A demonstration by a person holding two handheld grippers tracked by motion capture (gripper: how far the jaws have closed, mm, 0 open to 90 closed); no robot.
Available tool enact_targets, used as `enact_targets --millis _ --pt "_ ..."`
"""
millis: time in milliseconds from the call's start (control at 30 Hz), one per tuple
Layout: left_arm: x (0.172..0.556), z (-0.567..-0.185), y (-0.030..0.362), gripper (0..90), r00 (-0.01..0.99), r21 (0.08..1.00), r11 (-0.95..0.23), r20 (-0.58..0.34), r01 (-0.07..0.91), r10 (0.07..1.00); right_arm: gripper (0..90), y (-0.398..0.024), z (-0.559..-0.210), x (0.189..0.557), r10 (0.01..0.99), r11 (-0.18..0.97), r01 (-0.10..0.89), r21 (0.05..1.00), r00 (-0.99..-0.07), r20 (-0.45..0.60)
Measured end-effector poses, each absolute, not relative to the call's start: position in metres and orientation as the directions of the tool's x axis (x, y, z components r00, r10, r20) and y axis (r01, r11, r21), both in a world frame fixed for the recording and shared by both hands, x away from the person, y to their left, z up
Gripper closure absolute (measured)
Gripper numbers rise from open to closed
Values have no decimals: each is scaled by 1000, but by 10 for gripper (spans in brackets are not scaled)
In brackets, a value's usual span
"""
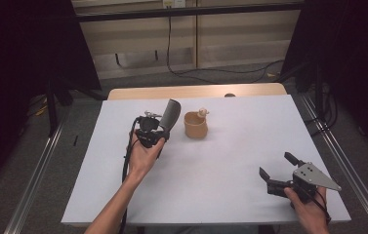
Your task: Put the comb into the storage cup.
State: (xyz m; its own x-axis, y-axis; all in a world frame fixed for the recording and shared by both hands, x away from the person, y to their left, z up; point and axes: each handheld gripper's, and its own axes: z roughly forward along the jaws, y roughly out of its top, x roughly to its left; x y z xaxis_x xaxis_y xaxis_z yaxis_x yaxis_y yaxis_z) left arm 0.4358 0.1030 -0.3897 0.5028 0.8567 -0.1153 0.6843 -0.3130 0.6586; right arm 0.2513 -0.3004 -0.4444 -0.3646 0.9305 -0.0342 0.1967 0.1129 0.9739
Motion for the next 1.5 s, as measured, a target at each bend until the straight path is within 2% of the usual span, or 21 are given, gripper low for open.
enact_targets --millis 467,867,1133,1167,1500 --pt "436 -389 107 728 513 706 -274 -147 653 845 16 -300 -444 251 928 115 196 974 -371 -35" --pt "431 -386 120 728 569 797 -239 -154 555 808 16 -302 -443 249 930 107 193 975 -366 -29" --pt "423 -382 117 728 583 850 -217 -124 479 803 15 -301 -443 249 930 107 193 975 -367 -29" --pt "422 -382 117 729 587 857 -231 -99 461 803 15 -302 -443 248 930 108 193 975 -367 -30" --pt "422 -377 120 728 602 892 -183 -118 414 789 15 -302 -443 248 931 102 189 977 -364 -27"
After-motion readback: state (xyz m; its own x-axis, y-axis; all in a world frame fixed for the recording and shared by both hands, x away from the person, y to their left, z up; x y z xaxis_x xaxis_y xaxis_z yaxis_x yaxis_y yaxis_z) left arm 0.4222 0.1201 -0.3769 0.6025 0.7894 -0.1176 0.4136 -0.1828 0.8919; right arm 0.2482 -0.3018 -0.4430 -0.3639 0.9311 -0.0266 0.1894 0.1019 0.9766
